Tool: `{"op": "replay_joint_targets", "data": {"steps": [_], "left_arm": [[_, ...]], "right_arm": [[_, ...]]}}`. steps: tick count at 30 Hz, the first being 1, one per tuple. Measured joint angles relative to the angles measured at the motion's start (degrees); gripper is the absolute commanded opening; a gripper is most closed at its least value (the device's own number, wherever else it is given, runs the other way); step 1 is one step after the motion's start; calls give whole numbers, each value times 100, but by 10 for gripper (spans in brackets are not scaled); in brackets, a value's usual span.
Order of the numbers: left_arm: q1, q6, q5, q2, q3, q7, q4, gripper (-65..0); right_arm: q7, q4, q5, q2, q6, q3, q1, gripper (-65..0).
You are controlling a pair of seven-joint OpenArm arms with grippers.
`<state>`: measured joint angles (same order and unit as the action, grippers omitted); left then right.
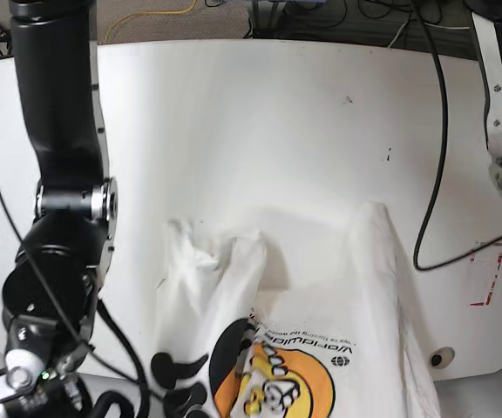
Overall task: Fold the T-shirt properly
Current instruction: 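Lift the held shirt with both grippers and shake it out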
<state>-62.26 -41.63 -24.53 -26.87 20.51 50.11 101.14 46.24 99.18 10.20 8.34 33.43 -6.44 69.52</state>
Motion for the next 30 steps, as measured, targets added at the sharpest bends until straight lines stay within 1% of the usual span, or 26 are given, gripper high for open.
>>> {"op": "replay_joint_targets", "data": {"steps": [3, 4, 8, 11, 14, 16, 18, 23, 30], "left_arm": [[-291, 24, -70, 17, -85, -219, -125, -646], [-343, 22, -61, 15, -118, -205, -177, -646], [-420, 22, 116, -28, -166, -188, -308, -647], [-627, 20, 275, -13, -313, -256, -448, -647], [-682, 17, 170, 39, -433, -328, -457, -647], [-682, 13, 155, 22, -439, -323, -457, -647], [-682, 15, 177, 9, -444, -323, -463, -647], [-595, 17, 175, 11, -538, -356, -398, -647], [-529, 17, 223, 155, -592, -361, -404, -647]], "right_arm": [[-166, -136, 59, 24, -127, 39, 348, -650], [-166, -181, 70, 24, -149, 46, 420, -650], [-168, -306, 48, -4, -129, 31, 535, -650], [-195, -501, 57, 9, -118, 0, 636, -650], [26, -584, 144, 42, -103, 2, 647, -650], [15, -588, 153, 74, -105, 15, 660, -650], [-109, -588, 136, 103, -107, 48, 667, -650], [-103, -592, 164, 101, -111, 61, 645, -650], [-55, -621, 234, 103, -144, 79, 334, -650]]}}
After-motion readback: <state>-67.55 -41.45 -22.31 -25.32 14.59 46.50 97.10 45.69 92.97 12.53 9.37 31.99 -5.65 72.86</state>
